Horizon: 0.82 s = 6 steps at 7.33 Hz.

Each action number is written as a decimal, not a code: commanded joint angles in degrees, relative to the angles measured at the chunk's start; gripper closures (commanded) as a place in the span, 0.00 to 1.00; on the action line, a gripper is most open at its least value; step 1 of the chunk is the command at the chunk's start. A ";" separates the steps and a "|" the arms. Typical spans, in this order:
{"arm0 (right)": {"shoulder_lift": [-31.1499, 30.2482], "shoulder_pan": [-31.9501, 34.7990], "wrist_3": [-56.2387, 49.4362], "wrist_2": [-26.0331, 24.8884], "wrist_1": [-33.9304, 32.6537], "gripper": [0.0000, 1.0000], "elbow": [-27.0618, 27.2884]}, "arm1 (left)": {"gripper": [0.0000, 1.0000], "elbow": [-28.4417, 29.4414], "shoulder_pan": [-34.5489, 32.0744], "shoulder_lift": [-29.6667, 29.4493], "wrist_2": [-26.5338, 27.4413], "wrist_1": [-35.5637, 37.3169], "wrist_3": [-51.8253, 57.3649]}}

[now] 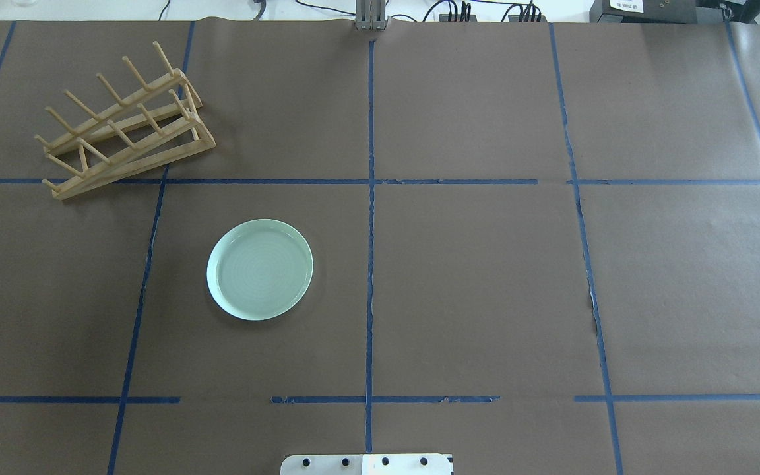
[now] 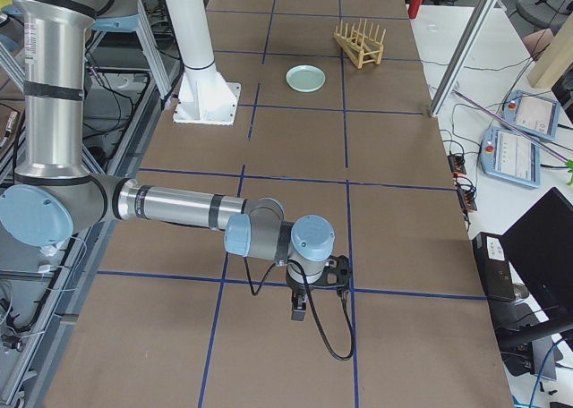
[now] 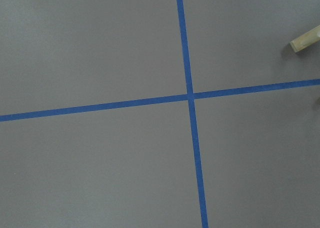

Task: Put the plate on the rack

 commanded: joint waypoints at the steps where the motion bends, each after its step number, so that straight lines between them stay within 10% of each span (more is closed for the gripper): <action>1: 0.00 0.00 0.05 0.00 0.03 0.00 0.00 | 0.00 -0.47 -0.08 -0.78 0.17 1.59 1.22; 6: 0.00 0.00 0.05 0.00 -0.06 0.00 0.00 | 0.00 -1.79 -0.26 0.97 0.00 1.08 0.88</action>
